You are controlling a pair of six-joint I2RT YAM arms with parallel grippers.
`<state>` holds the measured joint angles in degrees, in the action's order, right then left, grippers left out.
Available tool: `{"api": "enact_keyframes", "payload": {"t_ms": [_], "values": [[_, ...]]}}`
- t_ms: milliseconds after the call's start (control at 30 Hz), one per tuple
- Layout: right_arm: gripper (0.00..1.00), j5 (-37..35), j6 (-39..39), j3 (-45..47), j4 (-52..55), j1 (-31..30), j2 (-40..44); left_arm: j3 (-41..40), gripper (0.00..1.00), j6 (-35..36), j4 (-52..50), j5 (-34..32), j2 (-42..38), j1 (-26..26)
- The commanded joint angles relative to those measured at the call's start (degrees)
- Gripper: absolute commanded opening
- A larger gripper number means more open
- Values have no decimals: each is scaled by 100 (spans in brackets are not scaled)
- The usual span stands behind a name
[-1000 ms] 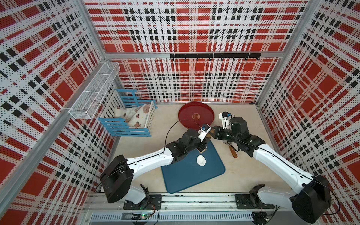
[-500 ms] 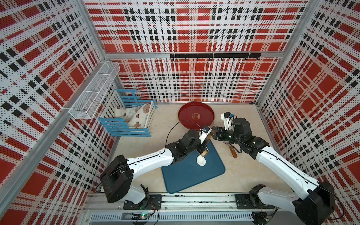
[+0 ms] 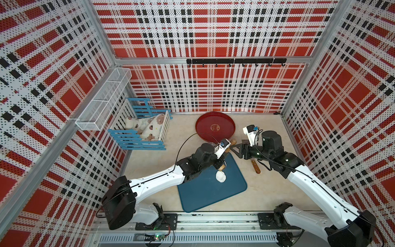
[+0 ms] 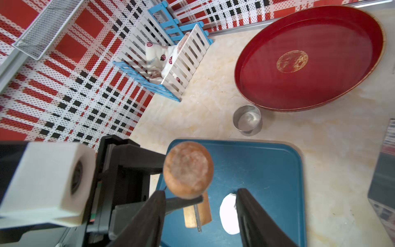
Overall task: Roll out the dumpling wrappers from the dough
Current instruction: Pick up the rolling pin from the center of the board.
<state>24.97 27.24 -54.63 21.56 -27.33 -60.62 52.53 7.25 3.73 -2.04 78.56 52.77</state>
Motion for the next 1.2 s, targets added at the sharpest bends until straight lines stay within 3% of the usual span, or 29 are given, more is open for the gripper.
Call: {"api": "enact_keyframes", "payload": {"t_ms": [0, 467, 733, 1000, 1167], "values": [[55, 388, 14, -131, -169, 22, 105, 10, 0, 264, 87, 135, -157, 107], [35, 850, 99, -362, -212, -89, -522, 24, 0, 466, 107, -45, -131, 400], [35, 799, -13, -354, -75, -143, -635, 66, 0, 481, 137, -89, -131, 396], [48, 524, -174, -442, 163, -141, -611, 62, 0, 437, 122, -163, -157, 400], [40, 541, -245, -403, 189, -146, -569, 55, 0, 427, 78, -260, -157, 392]]}}
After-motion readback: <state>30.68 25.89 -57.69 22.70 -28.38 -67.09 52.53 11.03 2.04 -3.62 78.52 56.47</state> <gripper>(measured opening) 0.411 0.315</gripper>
